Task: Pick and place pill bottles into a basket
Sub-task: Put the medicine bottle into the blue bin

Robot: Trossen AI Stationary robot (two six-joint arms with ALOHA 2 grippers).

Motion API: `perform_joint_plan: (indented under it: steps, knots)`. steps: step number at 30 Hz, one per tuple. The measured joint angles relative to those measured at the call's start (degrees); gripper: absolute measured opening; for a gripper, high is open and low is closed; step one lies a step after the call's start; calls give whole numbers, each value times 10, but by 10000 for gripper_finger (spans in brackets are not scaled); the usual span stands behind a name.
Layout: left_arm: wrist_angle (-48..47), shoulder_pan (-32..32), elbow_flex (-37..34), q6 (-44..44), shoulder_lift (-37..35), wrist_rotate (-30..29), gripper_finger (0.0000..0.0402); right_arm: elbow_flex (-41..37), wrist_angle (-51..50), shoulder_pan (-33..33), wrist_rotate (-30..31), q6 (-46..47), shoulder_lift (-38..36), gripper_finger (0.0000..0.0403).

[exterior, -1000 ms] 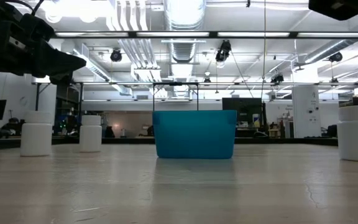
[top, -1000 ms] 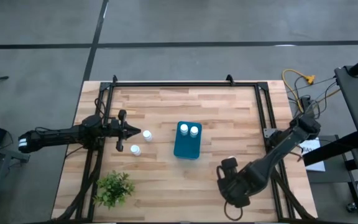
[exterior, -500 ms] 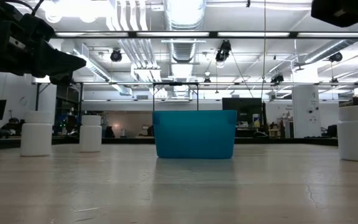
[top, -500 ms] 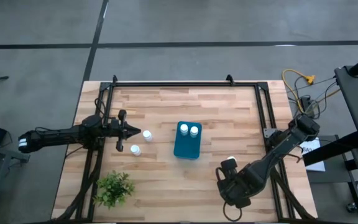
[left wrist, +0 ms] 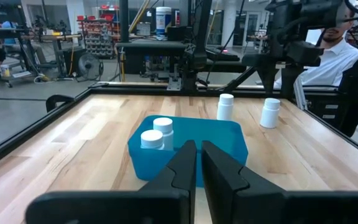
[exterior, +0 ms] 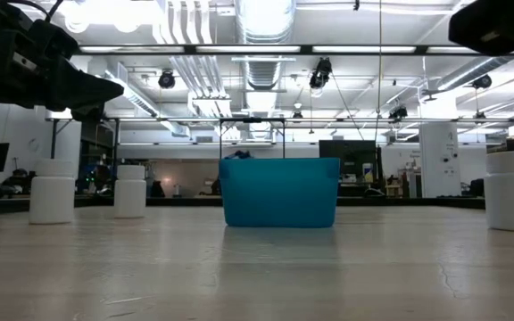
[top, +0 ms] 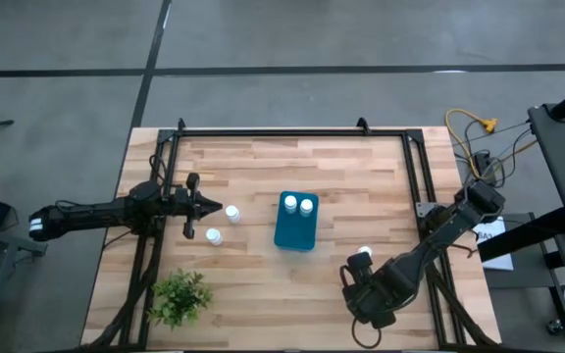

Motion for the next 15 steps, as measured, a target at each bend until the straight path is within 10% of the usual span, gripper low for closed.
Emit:
perform_joint_plan:
  steps: [15]
  knots:
    - [0, 0, 0, 0, 0, 0, 8, -63, 64, -4, 2, -5, 0, 219]
